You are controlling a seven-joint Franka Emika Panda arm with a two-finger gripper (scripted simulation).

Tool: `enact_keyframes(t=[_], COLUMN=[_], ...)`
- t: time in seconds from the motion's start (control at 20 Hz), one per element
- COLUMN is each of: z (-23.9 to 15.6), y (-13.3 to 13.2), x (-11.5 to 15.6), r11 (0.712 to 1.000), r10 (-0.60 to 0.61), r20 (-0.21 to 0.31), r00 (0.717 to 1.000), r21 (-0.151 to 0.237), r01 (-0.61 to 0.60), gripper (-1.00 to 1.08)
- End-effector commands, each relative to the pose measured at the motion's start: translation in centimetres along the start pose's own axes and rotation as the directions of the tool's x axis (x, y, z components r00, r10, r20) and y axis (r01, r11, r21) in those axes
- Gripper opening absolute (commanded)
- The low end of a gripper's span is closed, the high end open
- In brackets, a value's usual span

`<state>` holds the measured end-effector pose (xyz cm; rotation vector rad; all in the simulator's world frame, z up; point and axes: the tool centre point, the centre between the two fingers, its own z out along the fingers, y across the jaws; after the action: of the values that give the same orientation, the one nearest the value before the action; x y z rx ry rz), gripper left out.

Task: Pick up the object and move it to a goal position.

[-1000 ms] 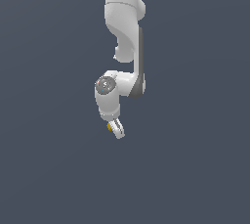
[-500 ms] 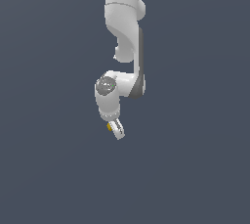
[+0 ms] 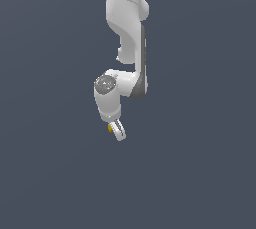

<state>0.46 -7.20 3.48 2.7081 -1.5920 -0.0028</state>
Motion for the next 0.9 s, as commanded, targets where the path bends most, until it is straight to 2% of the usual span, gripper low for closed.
enact_keyframes(t=[0.0, 0.6, 0.85], z=[-1.2, -10.9, -13.5], y=[0.4, 4.0, 4.9], x=[0.6, 5.4, 6.7], r11=[1.000, 1.000, 1.000], r10=[0.001, 0.002, 0.002], r20=[-0.001, -0.001, -0.001], r00=[1.000, 1.000, 1.000], r21=[0.002, 0.001, 0.001], r01=[-0.001, -0.002, -0.002], gripper=[-1.00, -1.00, -1.00])
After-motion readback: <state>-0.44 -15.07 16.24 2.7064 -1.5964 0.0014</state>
